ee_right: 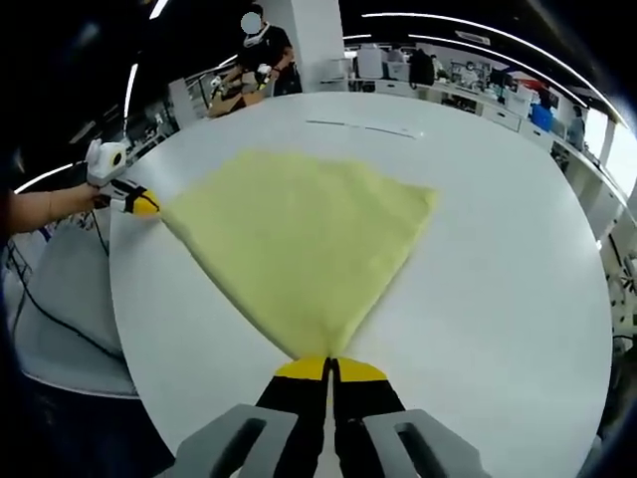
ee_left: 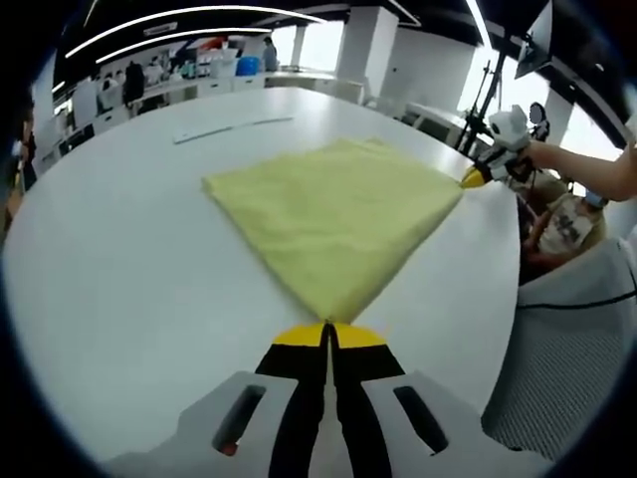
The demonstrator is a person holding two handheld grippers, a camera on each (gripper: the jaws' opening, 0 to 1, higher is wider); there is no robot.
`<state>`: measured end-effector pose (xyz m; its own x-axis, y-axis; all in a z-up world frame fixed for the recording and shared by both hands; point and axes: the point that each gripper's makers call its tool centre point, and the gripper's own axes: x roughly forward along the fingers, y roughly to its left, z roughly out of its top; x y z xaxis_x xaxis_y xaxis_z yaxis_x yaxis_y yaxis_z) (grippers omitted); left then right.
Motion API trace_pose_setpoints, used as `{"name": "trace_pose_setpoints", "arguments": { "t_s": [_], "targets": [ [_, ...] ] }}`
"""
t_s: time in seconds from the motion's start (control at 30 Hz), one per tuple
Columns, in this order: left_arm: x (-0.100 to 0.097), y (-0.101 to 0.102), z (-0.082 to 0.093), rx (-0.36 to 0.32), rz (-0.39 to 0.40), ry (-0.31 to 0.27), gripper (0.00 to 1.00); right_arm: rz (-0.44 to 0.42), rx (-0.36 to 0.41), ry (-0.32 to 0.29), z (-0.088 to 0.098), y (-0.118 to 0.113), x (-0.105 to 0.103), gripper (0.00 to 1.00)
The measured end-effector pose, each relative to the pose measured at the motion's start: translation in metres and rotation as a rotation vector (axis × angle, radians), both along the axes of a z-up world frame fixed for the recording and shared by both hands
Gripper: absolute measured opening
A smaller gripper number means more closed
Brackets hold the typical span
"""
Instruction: Fold the garment on the visible template until the final outline fits inside the template.
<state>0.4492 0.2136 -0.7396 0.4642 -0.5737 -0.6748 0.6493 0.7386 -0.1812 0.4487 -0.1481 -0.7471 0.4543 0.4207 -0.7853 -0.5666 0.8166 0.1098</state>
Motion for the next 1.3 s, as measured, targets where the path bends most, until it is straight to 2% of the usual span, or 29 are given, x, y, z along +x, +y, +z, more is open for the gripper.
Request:
{"name": "trace_pose_setpoints", "arguments": {
  "t_s": [0.07, 0.2, 0.33, 0.47, 0.6, 0.7, 0.8, 0.93, 1.3],
  "targets": [
    [0.000, -0.001, 0.004, -0.029, 0.010, 0.004, 0.00, -0.002, 0.013, 0.000, 0.001, 0.001, 0.000, 0.00],
    [0.001, 0.000, 0.006, -0.032, 0.031, 0.001, 0.07, -0.015, 0.029, -0.018, 0.006, 0.003, 0.003, 0.13],
    [0.001, -0.001, 0.010, -0.049, 0.052, 0.000, 0.25, -0.016, 0.046, -0.035, 0.012, 0.007, 0.004, 0.25],
    [0.004, 0.000, 0.018, -0.039, 0.068, -0.044, 0.40, -0.002, 0.056, -0.065, 0.021, 0.014, 0.002, 0.45],
    [0.007, -0.003, 0.033, -0.091, 0.090, -0.081, 0.50, 0.012, 0.083, -0.096, 0.033, 0.022, 0.000, 0.57],
    [0.007, -0.004, 0.036, -0.073, 0.086, -0.094, 0.57, 0.015, 0.095, -0.120, 0.040, 0.026, -0.001, 0.65],
    [0.004, -0.004, 0.039, -0.057, 0.079, -0.105, 0.65, 0.022, 0.112, -0.142, 0.051, 0.030, -0.006, 0.70],
    [0.000, -0.005, 0.053, -0.094, 0.092, -0.117, 0.72, 0.030, 0.135, -0.193, 0.068, 0.036, -0.009, 0.80],
    [-0.018, -0.001, 0.073, -0.102, 0.105, -0.154, 0.87, 0.055, 0.166, -0.268, 0.099, 0.046, -0.024, 0.90]
  ]
}}
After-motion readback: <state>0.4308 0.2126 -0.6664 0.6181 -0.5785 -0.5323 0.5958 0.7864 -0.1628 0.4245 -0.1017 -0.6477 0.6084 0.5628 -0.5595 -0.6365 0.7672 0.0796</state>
